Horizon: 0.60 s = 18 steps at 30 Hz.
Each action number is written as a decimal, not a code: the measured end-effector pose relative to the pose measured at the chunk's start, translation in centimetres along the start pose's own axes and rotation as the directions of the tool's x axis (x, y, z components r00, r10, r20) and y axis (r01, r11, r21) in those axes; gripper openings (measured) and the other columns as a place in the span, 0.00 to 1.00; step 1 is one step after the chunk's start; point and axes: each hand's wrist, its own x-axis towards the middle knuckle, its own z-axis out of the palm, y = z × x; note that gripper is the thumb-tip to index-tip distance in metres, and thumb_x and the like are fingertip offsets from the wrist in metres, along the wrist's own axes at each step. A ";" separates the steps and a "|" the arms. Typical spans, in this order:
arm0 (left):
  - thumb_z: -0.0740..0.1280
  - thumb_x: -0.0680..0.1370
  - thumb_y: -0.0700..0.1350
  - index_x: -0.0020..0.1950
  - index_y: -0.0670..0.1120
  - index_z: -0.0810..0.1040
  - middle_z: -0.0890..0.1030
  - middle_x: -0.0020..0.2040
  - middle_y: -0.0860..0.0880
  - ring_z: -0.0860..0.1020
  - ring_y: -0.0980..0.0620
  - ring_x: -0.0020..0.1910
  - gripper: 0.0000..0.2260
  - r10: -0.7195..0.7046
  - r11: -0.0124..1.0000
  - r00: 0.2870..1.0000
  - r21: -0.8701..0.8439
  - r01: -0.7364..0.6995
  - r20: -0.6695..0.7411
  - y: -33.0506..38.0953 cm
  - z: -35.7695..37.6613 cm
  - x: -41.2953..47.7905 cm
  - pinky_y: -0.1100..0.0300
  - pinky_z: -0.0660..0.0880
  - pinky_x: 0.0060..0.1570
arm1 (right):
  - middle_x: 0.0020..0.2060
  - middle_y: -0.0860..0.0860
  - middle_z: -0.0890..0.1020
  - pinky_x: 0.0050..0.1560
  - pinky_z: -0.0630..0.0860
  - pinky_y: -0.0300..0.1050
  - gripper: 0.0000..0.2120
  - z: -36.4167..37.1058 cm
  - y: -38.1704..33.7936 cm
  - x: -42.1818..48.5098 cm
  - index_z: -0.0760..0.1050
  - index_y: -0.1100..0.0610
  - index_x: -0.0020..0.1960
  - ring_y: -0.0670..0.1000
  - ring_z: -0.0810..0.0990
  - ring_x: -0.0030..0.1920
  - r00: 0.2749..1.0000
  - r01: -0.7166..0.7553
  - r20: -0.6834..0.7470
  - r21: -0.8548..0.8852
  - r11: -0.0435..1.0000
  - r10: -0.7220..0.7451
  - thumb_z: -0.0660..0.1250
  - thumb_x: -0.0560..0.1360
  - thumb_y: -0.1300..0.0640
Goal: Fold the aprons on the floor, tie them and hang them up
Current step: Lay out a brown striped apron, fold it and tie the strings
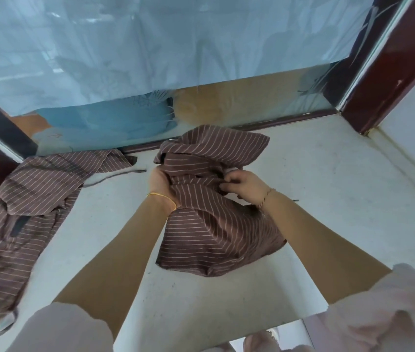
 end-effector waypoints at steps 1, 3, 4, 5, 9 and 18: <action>0.51 0.82 0.52 0.45 0.45 0.75 0.79 0.41 0.47 0.76 0.48 0.39 0.17 -0.017 1.000 0.998 -0.012 0.016 -0.065 0.1 -0.8 0.7 0.54 0.74 0.37 | 0.42 0.51 0.75 0.42 0.70 0.38 0.04 0.2 0.3 0.3 0.74 0.58 0.44 0.49 0.73 0.44 0.999 -0.005 -0.040 0.022 1.000 0.006 0.65 0.77 0.59; 0.54 0.82 0.48 0.49 0.45 0.74 0.79 0.46 0.45 0.77 0.47 0.42 0.12 -0.057 0.998 0.972 0.017 0.063 -0.227 -0.2 -2.9 2.3 0.52 0.75 0.41 | 0.45 0.53 0.75 0.47 0.75 0.40 0.03 0.4 1.0 0.8 0.72 0.56 0.45 0.52 0.76 0.47 0.985 0.003 -0.172 0.042 0.999 0.004 0.63 0.78 0.61; 0.55 0.81 0.44 0.54 0.44 0.73 0.78 0.48 0.44 0.77 0.46 0.44 0.09 -0.067 0.989 0.956 0.105 0.101 -0.285 -0.6 -4.0 2.9 0.50 0.76 0.42 | 0.46 0.54 0.76 0.50 0.77 0.47 0.05 0.4 1.3 1.1 0.71 0.54 0.44 0.54 0.78 0.48 0.974 0.020 -0.227 0.042 0.999 -0.010 0.62 0.77 0.62; 0.55 0.81 0.40 0.58 0.43 0.70 0.77 0.51 0.42 0.77 0.43 0.46 0.09 -0.085 0.958 0.943 0.235 0.166 -0.322 -1.0 -5.2 3.4 0.48 0.77 0.44 | 0.46 0.55 0.77 0.52 0.78 0.52 0.09 0.5 1.6 1.2 0.70 0.51 0.42 0.56 0.79 0.49 0.968 0.040 -0.250 0.022 0.999 -0.033 0.62 0.77 0.63; 0.58 0.81 0.41 0.70 0.37 0.65 0.72 0.64 0.36 0.77 0.40 0.55 0.18 -0.073 0.169 0.938 0.923 0.346 -0.338 -3.3 -8.0 4.1 0.47 0.75 0.57 | 0.42 0.46 0.75 0.51 0.75 0.44 0.10 1.7 2.6 0.6 0.72 0.52 0.43 0.44 0.75 0.40 0.986 0.102 -0.107 -0.225 0.969 -0.129 0.63 0.75 0.67; 0.68 0.69 0.41 0.61 0.43 0.73 0.74 0.58 0.43 0.74 0.44 0.54 0.21 0.018 -0.136 0.953 0.945 -0.296 0.301 -3.8 -3.2 5.7 0.53 0.73 0.52 | 0.42 0.53 0.79 0.43 0.81 0.41 0.12 4.1 5.0 -1.2 0.80 0.62 0.48 0.49 0.80 0.41 0.999 0.009 -0.034 -0.055 0.998 -0.010 0.59 0.77 0.70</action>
